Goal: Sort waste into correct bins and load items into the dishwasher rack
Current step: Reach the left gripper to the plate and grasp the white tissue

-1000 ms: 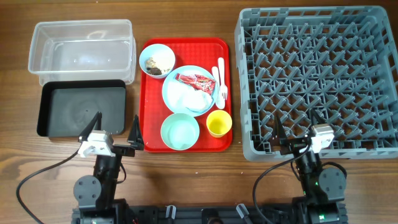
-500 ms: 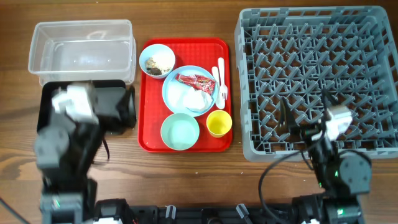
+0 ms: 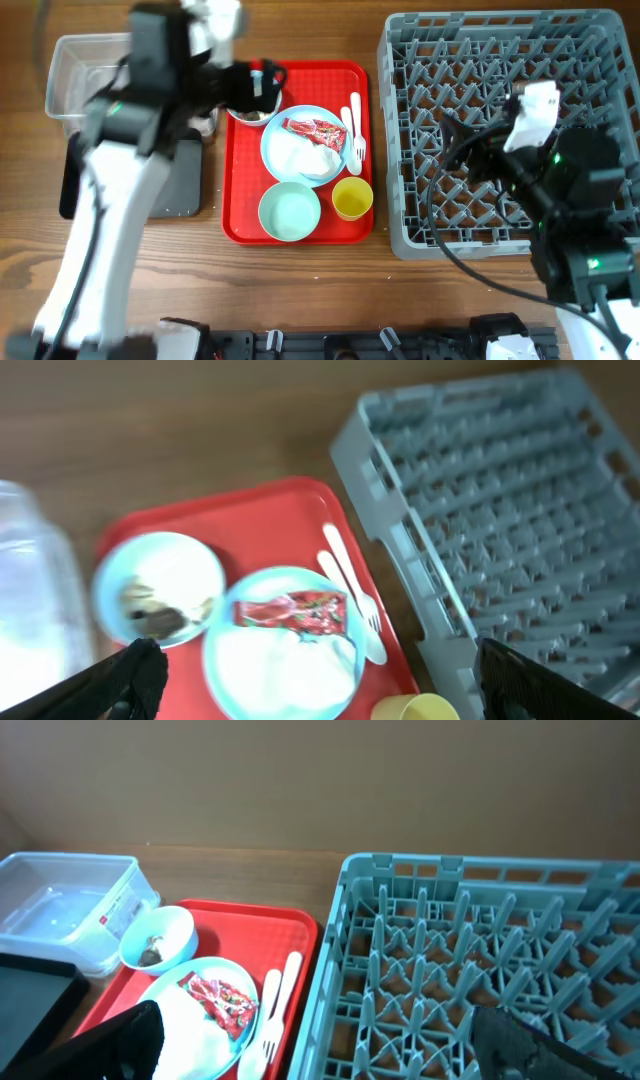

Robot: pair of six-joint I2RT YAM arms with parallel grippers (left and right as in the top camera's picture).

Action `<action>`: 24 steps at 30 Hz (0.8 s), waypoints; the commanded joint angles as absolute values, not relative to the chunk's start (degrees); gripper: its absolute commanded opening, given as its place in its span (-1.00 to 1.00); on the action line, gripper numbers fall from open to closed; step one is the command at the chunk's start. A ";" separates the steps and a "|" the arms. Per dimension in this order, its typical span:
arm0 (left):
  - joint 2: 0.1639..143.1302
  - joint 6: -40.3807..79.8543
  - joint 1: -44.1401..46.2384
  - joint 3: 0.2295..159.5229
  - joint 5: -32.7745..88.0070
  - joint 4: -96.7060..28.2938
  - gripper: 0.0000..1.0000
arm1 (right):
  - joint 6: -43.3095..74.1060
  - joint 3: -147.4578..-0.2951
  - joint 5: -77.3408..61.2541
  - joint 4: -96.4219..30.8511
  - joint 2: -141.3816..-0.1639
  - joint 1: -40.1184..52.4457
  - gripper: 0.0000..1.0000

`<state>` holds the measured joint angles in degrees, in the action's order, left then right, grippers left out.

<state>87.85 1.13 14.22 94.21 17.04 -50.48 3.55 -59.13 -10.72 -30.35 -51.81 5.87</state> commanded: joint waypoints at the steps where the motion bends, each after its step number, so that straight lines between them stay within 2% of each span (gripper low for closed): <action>1: 94.78 0.86 18.09 96.01 18.39 -51.96 1.00 | 0.82 -60.69 -11.77 -31.99 -53.91 5.93 1.00; 7: 102.30 0.34 22.22 95.88 19.44 -52.82 1.00 | 0.78 -60.69 -11.73 -36.82 -55.90 5.93 0.99; 14: 111.53 5.37 25.82 95.85 9.80 -54.83 0.98 | 0.82 -60.69 -11.73 -37.74 -56.80 5.93 1.00; 17: 115.39 8.16 26.48 95.85 9.30 -55.40 0.79 | 0.82 -60.69 -11.73 -37.98 -56.80 5.93 0.99; 21: 118.41 9.89 27.18 95.61 9.37 -56.25 0.37 | 0.82 -60.66 -11.70 -38.72 -56.80 5.93 1.00; 24: 119.31 10.15 27.90 95.37 9.32 -57.12 0.25 | 0.82 -60.64 -11.73 -39.13 -56.80 5.93 0.99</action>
<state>118.24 8.10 26.72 94.98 10.31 -56.42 1.61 -59.75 -10.76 -38.83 -56.64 5.85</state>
